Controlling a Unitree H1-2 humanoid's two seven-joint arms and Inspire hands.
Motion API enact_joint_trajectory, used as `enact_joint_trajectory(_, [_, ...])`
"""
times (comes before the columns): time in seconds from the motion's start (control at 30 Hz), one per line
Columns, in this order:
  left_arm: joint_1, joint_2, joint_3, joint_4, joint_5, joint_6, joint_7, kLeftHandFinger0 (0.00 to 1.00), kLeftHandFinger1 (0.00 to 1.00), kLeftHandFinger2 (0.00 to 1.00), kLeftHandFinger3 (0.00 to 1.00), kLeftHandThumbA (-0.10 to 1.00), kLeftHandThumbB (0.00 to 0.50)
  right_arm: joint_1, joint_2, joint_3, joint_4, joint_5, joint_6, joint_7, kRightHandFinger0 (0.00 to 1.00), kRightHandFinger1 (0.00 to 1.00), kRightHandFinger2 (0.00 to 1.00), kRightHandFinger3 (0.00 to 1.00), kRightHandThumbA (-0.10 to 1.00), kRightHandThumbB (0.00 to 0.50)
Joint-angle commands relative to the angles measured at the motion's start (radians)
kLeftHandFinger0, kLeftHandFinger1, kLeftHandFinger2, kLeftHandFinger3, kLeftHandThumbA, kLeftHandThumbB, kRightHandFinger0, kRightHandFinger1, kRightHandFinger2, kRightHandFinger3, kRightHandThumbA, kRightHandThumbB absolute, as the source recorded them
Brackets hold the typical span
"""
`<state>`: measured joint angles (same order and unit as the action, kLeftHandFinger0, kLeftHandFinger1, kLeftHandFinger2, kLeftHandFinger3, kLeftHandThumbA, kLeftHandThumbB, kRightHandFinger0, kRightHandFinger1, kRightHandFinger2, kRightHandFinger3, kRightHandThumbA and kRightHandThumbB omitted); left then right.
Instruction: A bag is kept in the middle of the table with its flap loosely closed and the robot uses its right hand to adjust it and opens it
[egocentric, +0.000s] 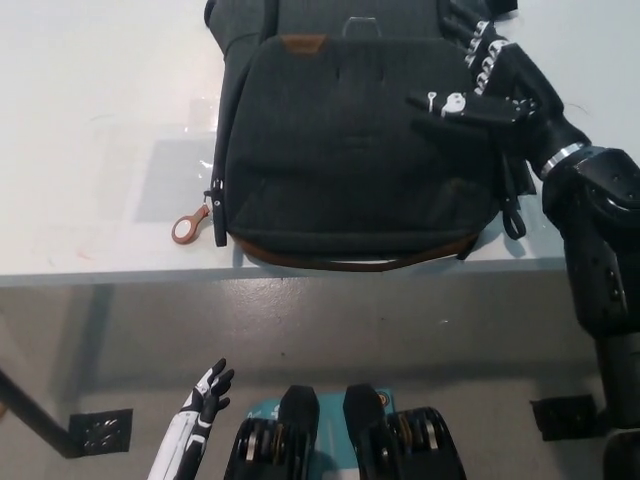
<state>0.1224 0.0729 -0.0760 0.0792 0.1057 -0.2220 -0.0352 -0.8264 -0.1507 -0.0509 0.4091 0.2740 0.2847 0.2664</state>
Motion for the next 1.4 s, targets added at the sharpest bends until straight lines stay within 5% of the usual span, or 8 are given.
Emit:
enact_joint_trajectory(0.0, [-0.014, 0.007, 0.001, -0.015, -0.003, -0.003, -0.006, 1.0, 1.0, 1.0, 1.0, 1.0, 0.312, -0.003, 0.011, 0.05, 0.036, 0.008, -0.021, 0.102, 1.0, 1.0, 1.0, 1.0, 1.0, 0.289])
enact_joint_trajectory(0.13, [-0.015, 0.007, 0.001, -0.011, 0.0, -0.01, -0.004, 1.0, 1.0, 1.0, 1.0, 1.0, 0.309, 0.011, 0.011, 0.049, 0.047, 0.017, 0.02, 0.087, 0.95, 1.0, 1.0, 1.0, 0.85, 0.284])
enact_joint_trajectory(0.17, [-0.019, 0.008, 0.002, -0.01, 0.0, -0.008, -0.004, 1.0, 1.0, 1.0, 1.0, 1.0, 0.314, 0.004, 0.022, 0.028, 0.076, 0.022, 0.007, 0.063, 0.54, 0.65, 0.79, 0.8, 0.51, 0.264])
enact_joint_trajectory(0.2, [-0.025, 0.009, 0.002, -0.007, -0.002, -0.011, -0.006, 1.0, 1.0, 1.0, 1.0, 1.0, 0.31, -0.001, 0.032, 0.022, 0.092, -0.009, -0.039, 0.013, 0.15, 0.27, 0.39, 0.35, 0.15, 0.203])
enact_joint_trajectory(0.23, [-0.024, 0.009, 0.002, -0.007, -0.002, -0.012, -0.007, 1.0, 1.0, 1.0, 1.0, 1.0, 0.307, 0.001, 0.038, 0.022, 0.094, -0.037, -0.068, -0.024, 0.01, 0.17, 0.42, 0.34, -0.06, 0.247])
enact_joint_trajectory(0.4, [-0.039, 0.012, 0.0, -0.007, 0.008, -0.005, -0.007, 1.0, 1.0, 1.0, 1.0, 1.0, 0.308, 0.0, 0.046, 0.008, 0.058, -0.068, -0.071, -0.093, 0.0, 0.35, 0.75, 0.77, -0.1, 0.112])
enact_joint_trajectory(1.07, [-0.068, 0.016, -0.001, 0.0, -0.003, 0.005, -0.023, 1.0, 1.0, 1.0, 1.0, 1.0, 0.316, 0.083, 0.048, -0.025, -0.177, -0.11, -0.111, -0.171, 0.08, 0.51, 0.81, 0.8, -0.1, 0.111])
enact_joint_trajectory(1.37, [-0.079, 0.026, 0.003, -0.001, -0.005, 0.021, -0.028, 1.0, 1.0, 1.0, 1.0, 1.0, 0.307, 0.288, 0.047, 0.021, -0.634, -0.221, -0.135, -0.189, 0.05, 0.38, 0.59, 0.7, -0.1, 0.128])
